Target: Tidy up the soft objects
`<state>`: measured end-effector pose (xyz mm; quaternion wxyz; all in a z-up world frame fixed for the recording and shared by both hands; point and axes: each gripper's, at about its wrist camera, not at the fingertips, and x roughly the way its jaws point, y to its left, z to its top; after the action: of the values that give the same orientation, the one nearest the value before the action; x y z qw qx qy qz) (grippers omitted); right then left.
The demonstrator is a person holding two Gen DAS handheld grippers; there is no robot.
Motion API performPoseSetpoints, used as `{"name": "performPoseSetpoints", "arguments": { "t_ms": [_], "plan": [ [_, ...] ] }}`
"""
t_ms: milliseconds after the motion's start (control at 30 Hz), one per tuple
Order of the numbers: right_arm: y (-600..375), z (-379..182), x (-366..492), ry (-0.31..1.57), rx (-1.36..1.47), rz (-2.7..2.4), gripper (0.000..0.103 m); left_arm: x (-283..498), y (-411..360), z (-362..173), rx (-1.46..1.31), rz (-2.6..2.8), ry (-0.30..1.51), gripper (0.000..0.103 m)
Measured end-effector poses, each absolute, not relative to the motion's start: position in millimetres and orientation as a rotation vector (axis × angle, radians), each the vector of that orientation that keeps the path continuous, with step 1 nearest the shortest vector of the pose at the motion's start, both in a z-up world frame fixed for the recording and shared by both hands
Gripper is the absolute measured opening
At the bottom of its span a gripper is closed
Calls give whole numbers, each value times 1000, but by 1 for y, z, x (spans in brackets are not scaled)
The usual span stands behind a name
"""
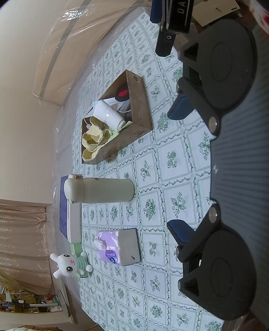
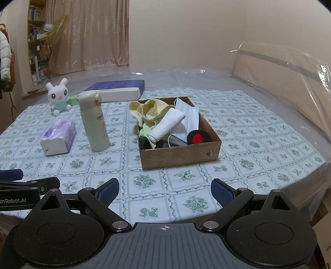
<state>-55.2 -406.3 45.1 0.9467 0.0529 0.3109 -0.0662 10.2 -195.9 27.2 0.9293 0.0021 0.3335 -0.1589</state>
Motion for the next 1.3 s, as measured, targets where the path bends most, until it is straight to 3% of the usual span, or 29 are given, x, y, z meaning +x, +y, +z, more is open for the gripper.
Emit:
{"name": "performPoseSetpoints", "arguments": {
  "t_ms": [1300],
  "plan": [
    [-407,45,-55,635,108,-134,95,10,-194,24,0,-328,686,102]
  ]
}}
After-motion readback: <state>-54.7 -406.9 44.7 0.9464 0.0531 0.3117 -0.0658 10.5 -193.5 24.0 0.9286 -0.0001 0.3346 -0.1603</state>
